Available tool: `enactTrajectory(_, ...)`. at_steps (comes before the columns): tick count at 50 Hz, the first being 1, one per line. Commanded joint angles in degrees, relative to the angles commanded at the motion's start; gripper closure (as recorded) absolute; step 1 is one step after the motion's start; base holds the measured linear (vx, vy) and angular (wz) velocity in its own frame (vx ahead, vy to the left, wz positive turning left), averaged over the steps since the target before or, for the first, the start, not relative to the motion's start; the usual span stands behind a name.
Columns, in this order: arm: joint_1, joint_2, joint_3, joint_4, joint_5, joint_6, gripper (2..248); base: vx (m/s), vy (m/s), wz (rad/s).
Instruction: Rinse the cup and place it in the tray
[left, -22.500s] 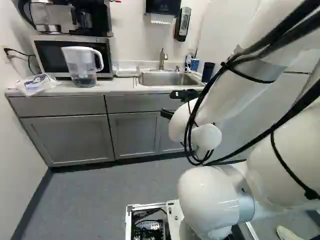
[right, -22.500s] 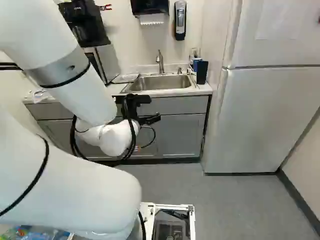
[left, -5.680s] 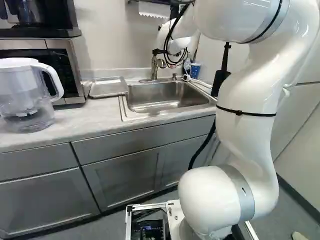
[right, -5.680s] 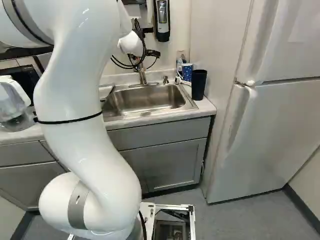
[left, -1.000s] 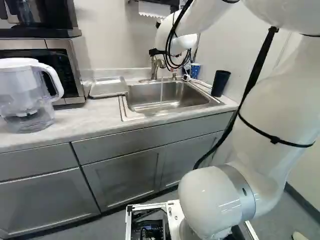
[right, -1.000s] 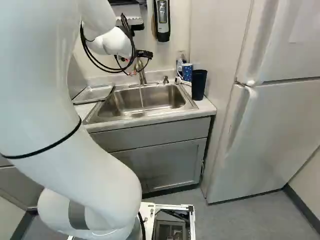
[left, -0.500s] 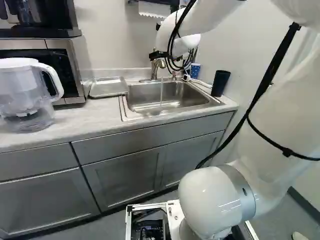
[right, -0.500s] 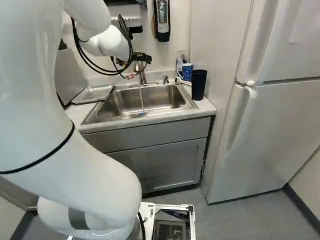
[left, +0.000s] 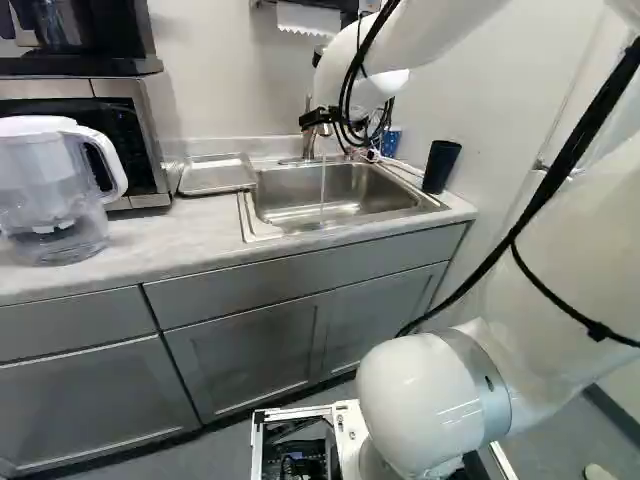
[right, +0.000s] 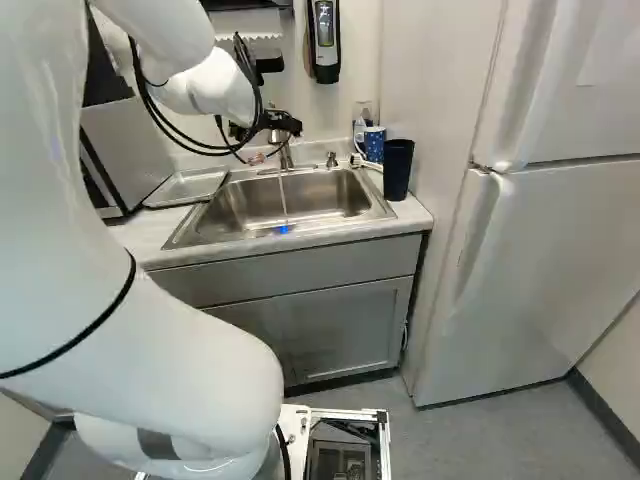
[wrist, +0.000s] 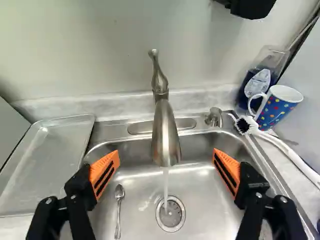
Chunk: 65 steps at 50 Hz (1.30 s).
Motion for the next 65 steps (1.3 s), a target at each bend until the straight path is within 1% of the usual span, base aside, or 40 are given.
enactTrajectory(24,0.00,0.08,0.07,0.00,-6.16,0.00,3,0.000,0.000,0.000)
enactTrajectory(65,0.00,0.08,0.07,0.00,-19.51,0.00,3,0.000,0.000,0.000)
